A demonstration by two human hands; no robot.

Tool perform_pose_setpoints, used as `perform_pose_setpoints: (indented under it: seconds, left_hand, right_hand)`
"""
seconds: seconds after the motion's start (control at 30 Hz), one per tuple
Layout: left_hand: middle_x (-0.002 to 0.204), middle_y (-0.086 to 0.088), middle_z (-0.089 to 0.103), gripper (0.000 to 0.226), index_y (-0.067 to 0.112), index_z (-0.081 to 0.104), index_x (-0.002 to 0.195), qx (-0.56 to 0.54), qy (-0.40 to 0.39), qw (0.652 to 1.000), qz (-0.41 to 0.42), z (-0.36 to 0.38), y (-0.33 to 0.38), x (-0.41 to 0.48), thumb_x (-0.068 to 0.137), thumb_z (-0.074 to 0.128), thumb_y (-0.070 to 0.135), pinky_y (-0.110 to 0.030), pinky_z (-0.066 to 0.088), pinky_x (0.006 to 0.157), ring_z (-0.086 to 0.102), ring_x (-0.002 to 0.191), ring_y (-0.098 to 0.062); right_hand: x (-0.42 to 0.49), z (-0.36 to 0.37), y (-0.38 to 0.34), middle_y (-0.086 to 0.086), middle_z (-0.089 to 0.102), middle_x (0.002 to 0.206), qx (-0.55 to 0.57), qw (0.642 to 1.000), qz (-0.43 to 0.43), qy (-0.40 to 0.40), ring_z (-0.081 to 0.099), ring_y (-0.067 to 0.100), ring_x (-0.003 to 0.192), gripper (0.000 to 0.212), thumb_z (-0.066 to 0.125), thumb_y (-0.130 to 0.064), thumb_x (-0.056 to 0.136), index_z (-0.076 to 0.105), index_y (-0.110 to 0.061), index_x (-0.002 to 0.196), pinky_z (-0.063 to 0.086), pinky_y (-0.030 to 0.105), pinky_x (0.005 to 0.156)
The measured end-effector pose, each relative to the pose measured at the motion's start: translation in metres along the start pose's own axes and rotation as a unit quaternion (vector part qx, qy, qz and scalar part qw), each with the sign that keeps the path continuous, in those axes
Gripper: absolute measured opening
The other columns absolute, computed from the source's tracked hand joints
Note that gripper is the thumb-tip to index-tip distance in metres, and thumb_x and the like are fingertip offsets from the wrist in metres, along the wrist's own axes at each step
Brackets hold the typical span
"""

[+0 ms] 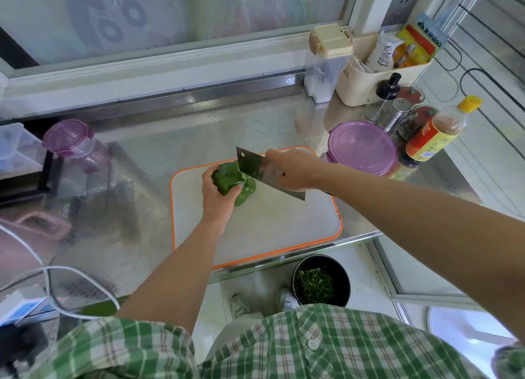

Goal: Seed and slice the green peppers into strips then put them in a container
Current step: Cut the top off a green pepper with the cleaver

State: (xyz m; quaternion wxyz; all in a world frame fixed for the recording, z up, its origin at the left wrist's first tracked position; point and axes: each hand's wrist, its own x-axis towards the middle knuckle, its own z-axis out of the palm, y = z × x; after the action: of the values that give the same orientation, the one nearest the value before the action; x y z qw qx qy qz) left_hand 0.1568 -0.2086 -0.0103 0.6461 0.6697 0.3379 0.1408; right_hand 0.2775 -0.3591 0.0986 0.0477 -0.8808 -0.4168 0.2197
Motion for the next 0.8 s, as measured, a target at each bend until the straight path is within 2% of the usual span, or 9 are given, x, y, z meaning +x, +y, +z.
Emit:
perform_pose_setpoints:
  seconds: [0.13,0.23,0.33,0.4,0.47,0.53,0.57,0.67,0.8]
  left_hand:
    - [0.133,-0.011,0.048,0.074,0.027,0.041,0.131,0.000,0.007,1.000,-0.003,0.004,0.001,-0.003,0.065,0.074,0.022,-0.048,0.052,0.098,0.056,0.117,-0.026]
    - [0.131,-0.012,0.049,0.072,0.028,0.042,0.128,0.007,0.009,1.000,-0.001,0.005,0.002,-0.004,0.064,0.074,0.023,-0.049,0.051,0.097,0.057,0.116,-0.025]
    - [0.128,-0.011,0.051,0.072,0.026,0.042,0.126,0.004,0.006,1.000,0.004,0.005,0.004,-0.004,0.063,0.074,0.021,-0.048,0.052,0.097,0.057,0.114,-0.025]
    - [0.126,-0.010,0.052,0.072,0.027,0.042,0.124,0.000,0.012,1.000,0.000,0.005,0.005,-0.005,0.061,0.076,0.022,-0.047,0.053,0.095,0.058,0.112,-0.024]
    - [0.124,-0.007,0.054,0.068,0.033,0.043,0.118,0.000,0.018,1.000,-0.014,0.004,0.006,-0.004,0.062,0.079,0.029,-0.048,0.055,0.092,0.059,0.111,-0.022]
    - [0.124,-0.007,0.053,0.059,0.038,0.043,0.113,0.000,0.022,1.000,-0.014,0.004,0.005,-0.004,0.066,0.078,0.033,-0.051,0.054,0.092,0.059,0.112,-0.023]
    - [0.125,-0.008,0.053,0.056,0.037,0.042,0.114,0.003,0.023,1.000,-0.010,0.004,0.005,-0.004,0.070,0.077,0.031,-0.051,0.054,0.092,0.058,0.112,-0.023]
    - [0.126,-0.012,0.049,0.050,0.023,0.039,0.122,0.019,0.027,0.999,0.009,0.010,0.005,-0.002,0.085,0.071,0.013,-0.049,0.052,0.095,0.056,0.112,-0.023]
    - [0.128,-0.014,0.045,0.045,0.021,0.036,0.122,0.047,0.026,0.998,0.016,0.014,0.005,0.001,0.090,0.065,0.010,-0.047,0.049,0.100,0.052,0.114,-0.025]
  right_hand:
    - [-0.002,-0.010,-0.001,0.014,0.060,0.110,-0.014,0.999,-0.006,-0.037,0.057,0.035,0.097,0.032,0.044,-0.037,0.091,0.042,-0.017,0.116,0.049,0.045,0.083]
    - [-0.002,-0.012,-0.006,0.013,0.059,0.112,-0.020,0.999,-0.003,-0.048,0.056,0.033,0.097,0.030,0.044,-0.033,0.093,0.043,-0.015,0.118,0.044,0.035,0.074]
    - [0.000,-0.011,-0.009,0.012,0.058,0.112,-0.028,0.998,0.001,-0.056,0.049,0.029,0.087,0.031,0.047,-0.031,0.095,0.043,-0.014,0.120,0.037,0.031,0.069]
    - [0.001,-0.010,-0.011,0.013,0.057,0.111,-0.018,0.998,0.003,-0.064,0.050,0.029,0.088,0.031,0.049,-0.030,0.094,0.043,-0.013,0.120,0.042,0.033,0.069]
    - [0.002,-0.010,-0.012,0.012,0.055,0.107,-0.003,0.997,0.006,-0.079,0.053,0.030,0.091,0.031,0.049,-0.031,0.095,0.043,-0.012,0.119,0.051,0.040,0.075]
    - [0.002,-0.009,-0.012,0.010,0.052,0.102,0.004,0.996,0.007,-0.093,0.055,0.030,0.089,0.027,0.047,-0.032,0.095,0.041,-0.013,0.115,0.054,0.047,0.079]
    - [0.002,-0.009,-0.012,0.009,0.052,0.101,0.005,0.995,0.010,-0.098,0.057,0.030,0.088,0.024,0.046,-0.032,0.096,0.040,-0.015,0.111,0.055,0.047,0.076]
    - [0.004,-0.010,-0.012,0.007,0.049,0.091,0.012,0.993,0.028,-0.115,0.062,0.031,0.075,0.020,0.042,-0.032,0.097,0.036,-0.014,0.106,0.051,0.036,0.054]
    - [0.014,-0.012,-0.013,0.012,0.059,0.088,0.016,0.989,0.034,-0.146,0.068,0.031,0.066,0.020,0.043,-0.035,0.094,0.046,-0.016,0.095,0.051,0.030,0.044]
